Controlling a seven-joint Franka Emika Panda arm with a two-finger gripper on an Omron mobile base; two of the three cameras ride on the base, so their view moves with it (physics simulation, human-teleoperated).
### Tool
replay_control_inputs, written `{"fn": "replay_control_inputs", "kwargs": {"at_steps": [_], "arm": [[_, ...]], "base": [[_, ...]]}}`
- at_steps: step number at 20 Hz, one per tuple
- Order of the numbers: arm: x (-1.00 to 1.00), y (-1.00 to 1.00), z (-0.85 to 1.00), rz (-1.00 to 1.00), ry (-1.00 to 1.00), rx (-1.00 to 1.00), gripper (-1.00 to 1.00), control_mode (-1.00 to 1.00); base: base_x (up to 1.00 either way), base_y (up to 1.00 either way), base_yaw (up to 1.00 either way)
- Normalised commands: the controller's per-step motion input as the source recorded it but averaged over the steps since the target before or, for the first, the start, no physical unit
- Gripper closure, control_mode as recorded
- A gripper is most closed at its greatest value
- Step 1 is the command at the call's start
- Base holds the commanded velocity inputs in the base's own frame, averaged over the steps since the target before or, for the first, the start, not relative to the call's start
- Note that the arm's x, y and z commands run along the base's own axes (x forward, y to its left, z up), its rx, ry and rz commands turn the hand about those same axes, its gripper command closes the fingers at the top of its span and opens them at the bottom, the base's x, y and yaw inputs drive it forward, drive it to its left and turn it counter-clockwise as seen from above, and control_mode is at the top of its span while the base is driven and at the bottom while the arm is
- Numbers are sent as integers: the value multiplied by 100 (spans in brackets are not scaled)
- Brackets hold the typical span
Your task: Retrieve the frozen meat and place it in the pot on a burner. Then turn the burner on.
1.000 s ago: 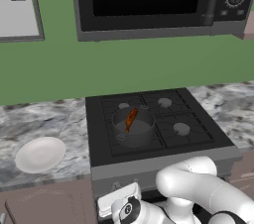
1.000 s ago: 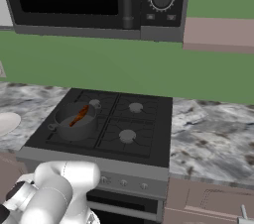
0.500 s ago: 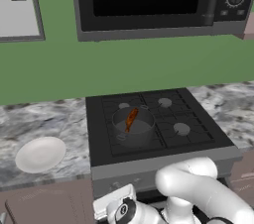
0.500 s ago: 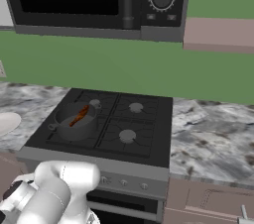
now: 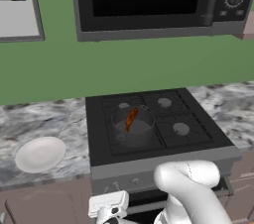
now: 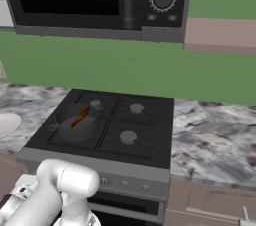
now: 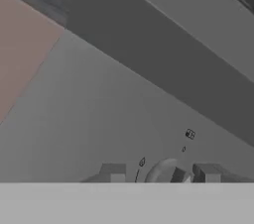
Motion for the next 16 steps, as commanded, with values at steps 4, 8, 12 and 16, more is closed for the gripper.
{"fn": "replay_control_inputs", "kwargs": {"at_steps": [4,8,12,16], "arm": [[22,32,-58,43,22,-15,100,-100],[14,35,-46,50,29,-14,100,-100],[0,4,0,7,5,-2,100,-100],[0,0,-3,0,1,0,100,-100]], "base": [[0,0,0],[0,0,0],[0,0,0],[0,0,0]]}}
